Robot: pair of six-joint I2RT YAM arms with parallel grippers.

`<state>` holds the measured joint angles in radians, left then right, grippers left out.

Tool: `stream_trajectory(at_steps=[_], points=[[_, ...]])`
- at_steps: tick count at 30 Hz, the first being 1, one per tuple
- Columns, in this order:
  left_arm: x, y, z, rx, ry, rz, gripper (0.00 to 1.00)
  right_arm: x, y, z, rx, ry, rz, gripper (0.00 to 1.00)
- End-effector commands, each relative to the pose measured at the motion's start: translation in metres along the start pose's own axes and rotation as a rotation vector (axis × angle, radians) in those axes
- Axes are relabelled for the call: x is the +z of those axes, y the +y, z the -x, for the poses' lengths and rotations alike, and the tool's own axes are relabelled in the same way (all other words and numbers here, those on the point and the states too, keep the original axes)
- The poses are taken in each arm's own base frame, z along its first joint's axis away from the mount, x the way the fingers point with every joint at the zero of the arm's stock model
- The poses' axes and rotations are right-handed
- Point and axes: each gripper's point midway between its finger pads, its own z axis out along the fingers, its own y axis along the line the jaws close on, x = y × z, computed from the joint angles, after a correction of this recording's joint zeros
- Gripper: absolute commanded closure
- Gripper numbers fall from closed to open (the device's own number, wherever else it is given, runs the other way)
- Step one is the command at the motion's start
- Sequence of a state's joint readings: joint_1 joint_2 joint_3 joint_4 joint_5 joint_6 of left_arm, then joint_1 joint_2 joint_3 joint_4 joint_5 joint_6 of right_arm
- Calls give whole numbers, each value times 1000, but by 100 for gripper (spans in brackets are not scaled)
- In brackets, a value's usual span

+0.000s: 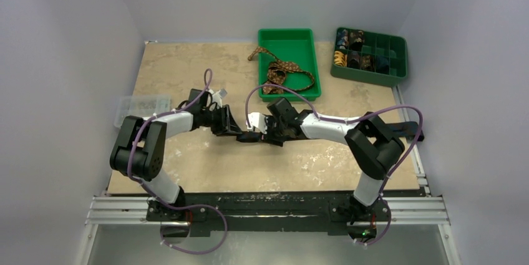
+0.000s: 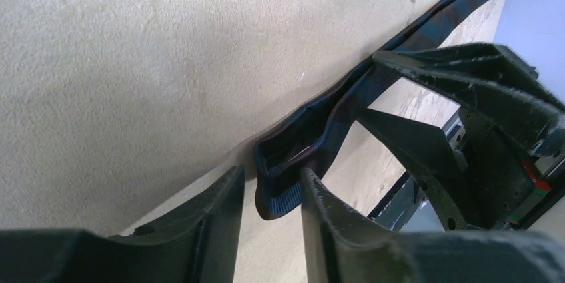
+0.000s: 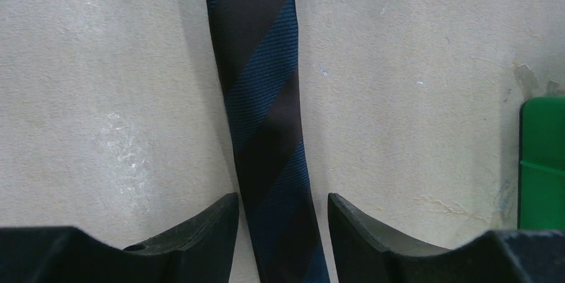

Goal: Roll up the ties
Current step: Roll the tie at the center of the board.

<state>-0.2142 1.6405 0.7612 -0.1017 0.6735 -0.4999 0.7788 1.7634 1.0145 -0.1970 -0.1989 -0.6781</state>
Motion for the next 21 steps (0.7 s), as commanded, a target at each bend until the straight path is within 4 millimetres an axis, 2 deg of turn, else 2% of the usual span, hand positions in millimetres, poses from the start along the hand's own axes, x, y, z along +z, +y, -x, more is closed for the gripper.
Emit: stream_trajectory(at_steps=[1,3,4,7,10,14,17,21], points=[[-7,-8,6,11,-16,-15,60,-1,-14,1,-15,2,-64,46],[-9,-7,3,-2,-13,-11,57,-5,-14,6,-2,-11,-61,35],[-10,-6,2,-3,-15,-9,57,-10,-15,12,5,-25,-59,33],[-10,-1,0,-12,-19,8,57,-28,-11,39,70,-105,-18,29],[-9,0,1,-14,-23,9,57,-48,-10,60,214,-174,21,29],[-7,0,1,-19,-22,4,57,-59,-13,71,504,-240,136,38],[-7,-1,3,-18,-25,-1,60,-56,-12,66,761,-279,236,54],[-7,-2,2,-20,-23,-8,65,-41,-2,55,914,-242,290,75]])
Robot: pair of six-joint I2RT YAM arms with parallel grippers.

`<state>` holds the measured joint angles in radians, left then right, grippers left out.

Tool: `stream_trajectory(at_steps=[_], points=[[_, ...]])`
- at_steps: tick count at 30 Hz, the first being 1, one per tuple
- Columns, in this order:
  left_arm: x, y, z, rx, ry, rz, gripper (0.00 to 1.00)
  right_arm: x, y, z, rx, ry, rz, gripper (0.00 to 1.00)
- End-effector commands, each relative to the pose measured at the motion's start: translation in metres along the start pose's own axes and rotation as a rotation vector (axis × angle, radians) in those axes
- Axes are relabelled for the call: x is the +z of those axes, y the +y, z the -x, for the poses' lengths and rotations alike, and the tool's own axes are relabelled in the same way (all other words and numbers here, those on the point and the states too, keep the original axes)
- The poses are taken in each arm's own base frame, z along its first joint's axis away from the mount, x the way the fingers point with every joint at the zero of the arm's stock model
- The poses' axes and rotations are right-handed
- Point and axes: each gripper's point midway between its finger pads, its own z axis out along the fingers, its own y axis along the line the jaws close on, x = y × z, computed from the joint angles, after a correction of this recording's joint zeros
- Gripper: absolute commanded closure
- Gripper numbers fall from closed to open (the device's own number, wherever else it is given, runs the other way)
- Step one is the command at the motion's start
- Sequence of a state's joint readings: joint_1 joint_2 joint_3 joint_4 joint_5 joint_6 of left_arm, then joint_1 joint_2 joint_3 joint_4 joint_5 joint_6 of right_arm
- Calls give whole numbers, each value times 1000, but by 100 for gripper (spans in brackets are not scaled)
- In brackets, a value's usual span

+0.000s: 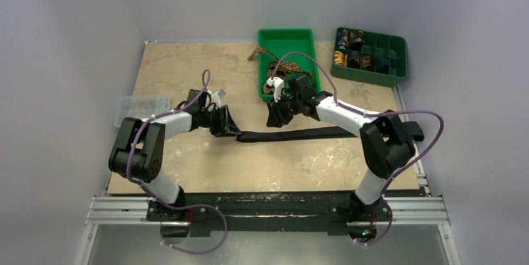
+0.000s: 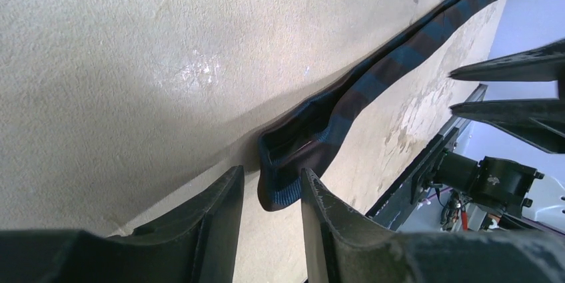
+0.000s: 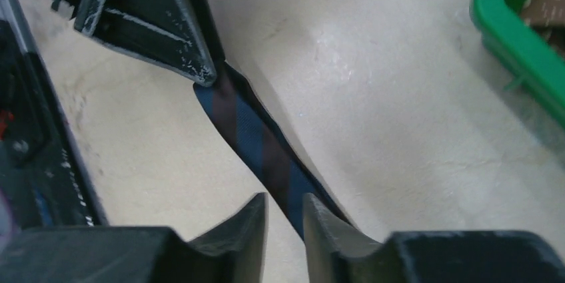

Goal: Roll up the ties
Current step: Roll the tie at the center of the board.

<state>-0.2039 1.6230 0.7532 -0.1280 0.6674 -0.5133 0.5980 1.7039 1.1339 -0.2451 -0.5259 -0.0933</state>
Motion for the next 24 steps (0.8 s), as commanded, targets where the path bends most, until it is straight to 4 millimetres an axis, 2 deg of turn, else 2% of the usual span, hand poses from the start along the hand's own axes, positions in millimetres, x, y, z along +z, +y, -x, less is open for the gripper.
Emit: stream_trajectory(at_steps=[1,3,7,12,14,17,21,24], points=[[-2,-5,5,10,-25,-24,65,13,21,-18,293,37,118,79],[-2,-5,5,11,-24,-28,66,18,20,-24,330,47,122,85],[-1,-6,4,11,-22,-34,60,28,10,-36,356,75,99,90],[-1,-6,4,14,-24,-38,60,37,-7,-50,383,109,46,92],[-1,-5,3,15,-21,-38,61,39,-7,-51,394,113,59,93],[0,-3,2,15,-21,-29,60,35,0,-42,391,94,94,93],[0,-2,1,10,-19,-26,61,25,16,-18,407,37,164,92],[1,-1,0,8,-15,-22,62,23,21,-3,424,5,181,91]])
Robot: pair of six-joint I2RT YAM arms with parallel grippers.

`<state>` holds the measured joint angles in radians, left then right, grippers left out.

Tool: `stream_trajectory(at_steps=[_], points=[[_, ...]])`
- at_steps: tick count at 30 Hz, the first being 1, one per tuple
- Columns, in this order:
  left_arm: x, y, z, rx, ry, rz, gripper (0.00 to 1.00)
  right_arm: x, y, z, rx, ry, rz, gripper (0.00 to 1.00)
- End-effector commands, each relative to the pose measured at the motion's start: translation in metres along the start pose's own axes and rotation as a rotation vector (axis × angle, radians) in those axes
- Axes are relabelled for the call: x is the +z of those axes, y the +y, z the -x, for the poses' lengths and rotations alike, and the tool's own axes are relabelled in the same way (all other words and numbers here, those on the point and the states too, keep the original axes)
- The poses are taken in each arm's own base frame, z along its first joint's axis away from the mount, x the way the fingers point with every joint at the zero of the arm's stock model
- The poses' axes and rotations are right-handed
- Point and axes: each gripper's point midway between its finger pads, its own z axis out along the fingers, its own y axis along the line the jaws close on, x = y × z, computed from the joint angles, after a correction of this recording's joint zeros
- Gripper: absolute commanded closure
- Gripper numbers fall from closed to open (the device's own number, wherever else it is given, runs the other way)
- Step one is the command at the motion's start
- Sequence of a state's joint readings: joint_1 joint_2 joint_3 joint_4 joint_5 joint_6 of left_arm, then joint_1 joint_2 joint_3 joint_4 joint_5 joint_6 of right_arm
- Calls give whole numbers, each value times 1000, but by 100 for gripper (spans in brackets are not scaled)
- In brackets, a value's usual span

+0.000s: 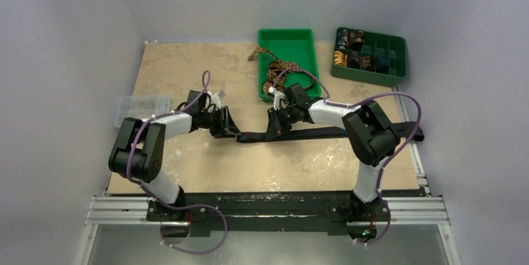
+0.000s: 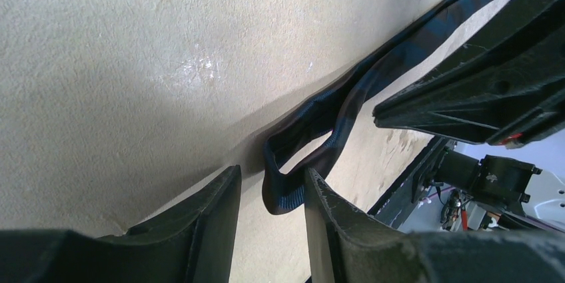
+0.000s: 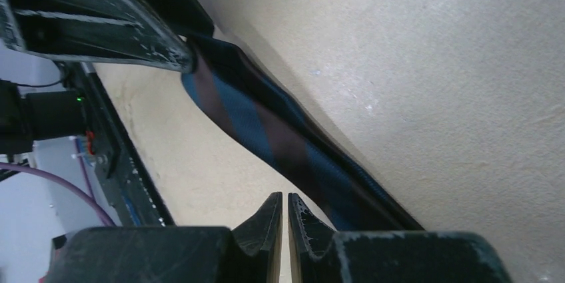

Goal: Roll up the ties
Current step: Roll the tie at the center of the board.

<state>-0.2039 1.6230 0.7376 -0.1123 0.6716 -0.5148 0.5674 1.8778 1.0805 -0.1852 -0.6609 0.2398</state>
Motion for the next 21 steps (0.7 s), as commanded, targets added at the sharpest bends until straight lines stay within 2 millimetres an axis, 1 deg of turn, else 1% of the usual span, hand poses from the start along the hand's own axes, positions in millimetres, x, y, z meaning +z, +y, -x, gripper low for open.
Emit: stream_trajectory(at_steps=[1,5,8,10,13,17,19,21], points=[[0,-2,3,9,-16,-18,62,-15,39,42,-31,-110,103,91],[1,-2,4,6,-11,-19,62,-4,34,43,-9,-91,106,90],[1,-2,5,4,-9,-18,62,3,35,44,4,-88,111,90],[1,-3,5,3,-10,-20,62,9,31,40,1,-71,99,90],[1,-4,5,1,-9,-27,62,16,20,29,0,-43,71,90],[3,-3,6,-2,-11,-27,62,21,7,24,-15,-35,33,90],[3,-5,6,-1,-10,-32,62,26,-1,19,-15,-20,16,90],[2,-8,7,3,-9,-46,66,31,-10,13,-15,-5,-9,90]])
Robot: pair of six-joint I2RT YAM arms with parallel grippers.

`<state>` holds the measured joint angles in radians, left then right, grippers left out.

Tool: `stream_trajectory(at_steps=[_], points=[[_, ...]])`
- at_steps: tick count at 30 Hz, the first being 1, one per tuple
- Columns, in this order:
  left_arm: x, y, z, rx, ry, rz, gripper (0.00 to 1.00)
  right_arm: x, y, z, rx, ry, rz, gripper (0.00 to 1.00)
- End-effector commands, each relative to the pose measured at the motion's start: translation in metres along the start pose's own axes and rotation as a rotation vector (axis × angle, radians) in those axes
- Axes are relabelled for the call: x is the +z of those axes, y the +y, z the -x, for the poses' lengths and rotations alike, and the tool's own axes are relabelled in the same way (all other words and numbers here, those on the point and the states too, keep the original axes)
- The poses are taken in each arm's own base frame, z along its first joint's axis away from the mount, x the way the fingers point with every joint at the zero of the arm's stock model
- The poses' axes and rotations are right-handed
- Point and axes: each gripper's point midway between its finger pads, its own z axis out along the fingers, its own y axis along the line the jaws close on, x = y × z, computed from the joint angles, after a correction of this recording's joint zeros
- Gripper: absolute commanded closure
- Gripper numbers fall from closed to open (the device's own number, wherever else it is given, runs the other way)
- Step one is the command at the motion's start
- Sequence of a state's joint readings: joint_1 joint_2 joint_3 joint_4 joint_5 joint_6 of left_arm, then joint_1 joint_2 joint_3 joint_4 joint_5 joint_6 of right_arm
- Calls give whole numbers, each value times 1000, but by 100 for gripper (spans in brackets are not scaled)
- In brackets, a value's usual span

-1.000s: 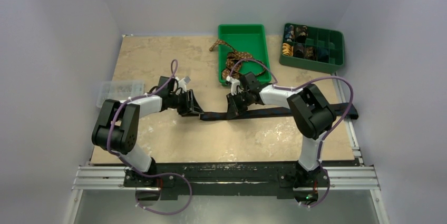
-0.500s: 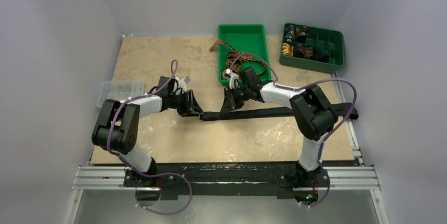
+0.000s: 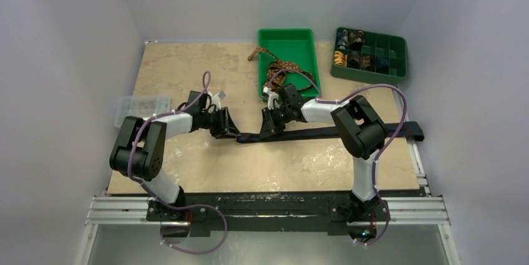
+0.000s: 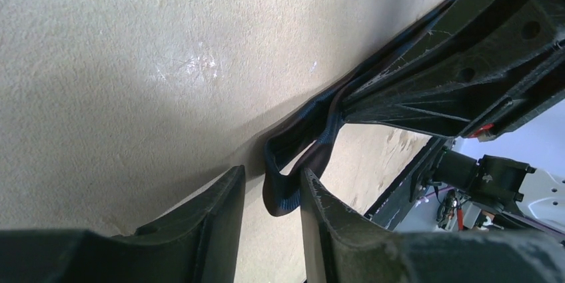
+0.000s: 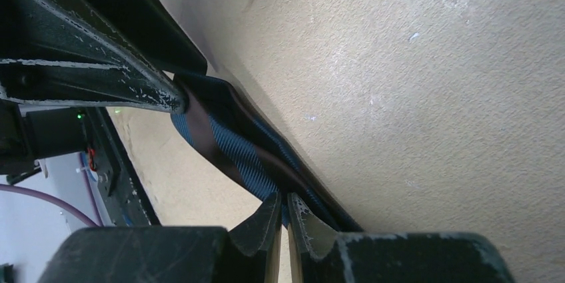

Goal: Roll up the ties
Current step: Roll the tie at the center of the board.

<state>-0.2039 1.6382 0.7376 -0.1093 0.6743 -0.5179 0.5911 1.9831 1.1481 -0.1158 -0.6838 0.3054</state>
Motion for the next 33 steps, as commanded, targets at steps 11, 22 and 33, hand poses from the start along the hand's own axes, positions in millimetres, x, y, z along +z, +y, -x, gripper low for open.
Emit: stream_trajectory(at_steps=[11,22,33], points=[[1,-95,13,98,-30,-266,98,9,-30,-8,-50,16,-106,90],[29,-123,25,80,7,-340,100,9,-24,-7,-48,6,-81,90],[21,-104,14,78,2,-269,100,-15,6,17,-79,-62,-24,87]])
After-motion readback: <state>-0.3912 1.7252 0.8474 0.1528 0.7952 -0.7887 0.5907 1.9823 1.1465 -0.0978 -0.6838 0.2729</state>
